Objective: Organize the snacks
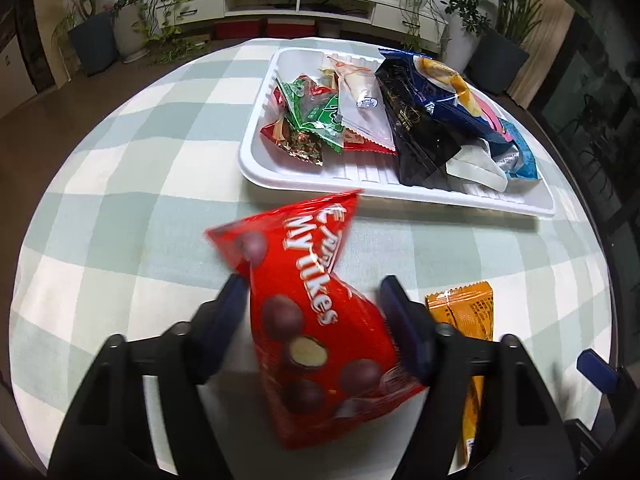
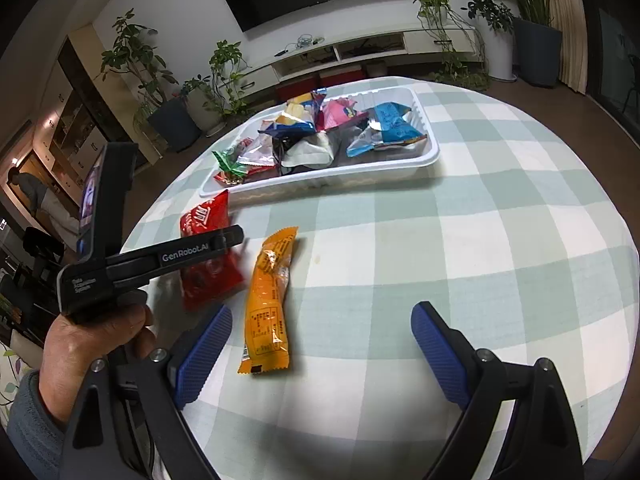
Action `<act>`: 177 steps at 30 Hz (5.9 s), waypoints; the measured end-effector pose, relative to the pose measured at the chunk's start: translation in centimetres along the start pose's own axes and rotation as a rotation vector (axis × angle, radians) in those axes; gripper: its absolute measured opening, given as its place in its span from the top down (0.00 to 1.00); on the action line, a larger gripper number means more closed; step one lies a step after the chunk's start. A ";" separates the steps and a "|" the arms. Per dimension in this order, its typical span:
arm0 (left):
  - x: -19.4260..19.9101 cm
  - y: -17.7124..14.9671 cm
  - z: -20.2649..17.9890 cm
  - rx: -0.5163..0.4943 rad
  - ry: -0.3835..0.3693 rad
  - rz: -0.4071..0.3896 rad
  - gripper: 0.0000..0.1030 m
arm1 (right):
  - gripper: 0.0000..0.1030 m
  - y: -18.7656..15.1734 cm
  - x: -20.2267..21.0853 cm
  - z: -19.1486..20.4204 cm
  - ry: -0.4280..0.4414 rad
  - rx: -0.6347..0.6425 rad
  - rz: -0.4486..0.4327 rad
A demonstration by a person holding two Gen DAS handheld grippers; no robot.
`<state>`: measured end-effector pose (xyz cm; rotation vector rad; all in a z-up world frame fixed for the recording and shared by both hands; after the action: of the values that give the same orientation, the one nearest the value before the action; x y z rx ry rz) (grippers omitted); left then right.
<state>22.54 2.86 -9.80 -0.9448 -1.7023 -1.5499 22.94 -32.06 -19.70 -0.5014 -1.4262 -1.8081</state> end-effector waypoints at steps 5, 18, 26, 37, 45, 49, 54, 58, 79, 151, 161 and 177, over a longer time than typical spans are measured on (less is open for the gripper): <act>0.5 -0.5 0.1 -0.053 -0.008 -0.009 0.52 | 0.10 -0.2 -0.4 0.0 -0.015 0.009 0.016; 3.5 -4.0 1.1 -0.162 -0.052 -0.021 0.65 | 0.21 0.4 -4.6 4.3 -0.066 0.184 0.103; 5.2 -6.1 1.5 -0.159 -0.043 -0.034 0.65 | 0.32 0.3 -6.8 5.8 -0.133 0.269 0.145; 6.0 -6.9 1.2 -0.160 -0.041 -0.043 0.65 | 0.58 0.0 -6.4 5.8 -0.164 0.288 0.142; 6.5 -7.4 0.8 -0.165 -0.040 -0.049 0.65 | 0.73 -0.6 -5.6 5.5 -0.154 0.276 0.142; 6.6 -7.9 0.6 -0.172 -0.053 -0.047 0.65 | 0.77 -1.1 -4.6 5.0 -0.142 0.250 0.130; 6.9 -8.4 0.5 -0.175 -0.069 -0.049 0.65 | 0.79 -1.8 -2.9 3.7 -0.114 0.192 0.106; 7.5 -8.4 0.2 -0.175 -0.090 -0.058 0.65 | 0.80 -1.9 -1.6 2.5 -0.095 0.148 0.084; 11.8 3.9 1.8 -0.106 -0.176 -0.215 0.65 | 0.80 10.5 4.9 -3.8 -0.061 0.034 -0.151; 3.1 11.2 -1.4 -0.165 -0.053 -0.329 0.04 | 0.21 16.6 -3.4 -2.2 -0.070 0.126 -0.133; 17.1 2.6 -3.1 -0.138 0.304 -0.633 0.00 | 0.00 11.2 10.1 -0.4 -0.003 0.165 -0.493; 24.0 -10.9 -4.7 -0.050 0.099 -0.443 0.00 | 0.00 2.4 17.6 -0.2 -0.076 0.077 -0.442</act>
<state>0.44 -0.17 4.95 -0.5222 -1.8940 -1.8914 13.76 -38.08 -5.78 -0.2258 -1.7557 -2.0798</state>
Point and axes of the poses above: each gripper's, at about its wrist camera, not at the fingertips, and x roughly against the way its jaws point, z to its left, y to its top, the point moved 1 cm from there along -x, roughly the way its jaws point, and after that the axes turned 2 degrees about -z, right-handed, at the moved point
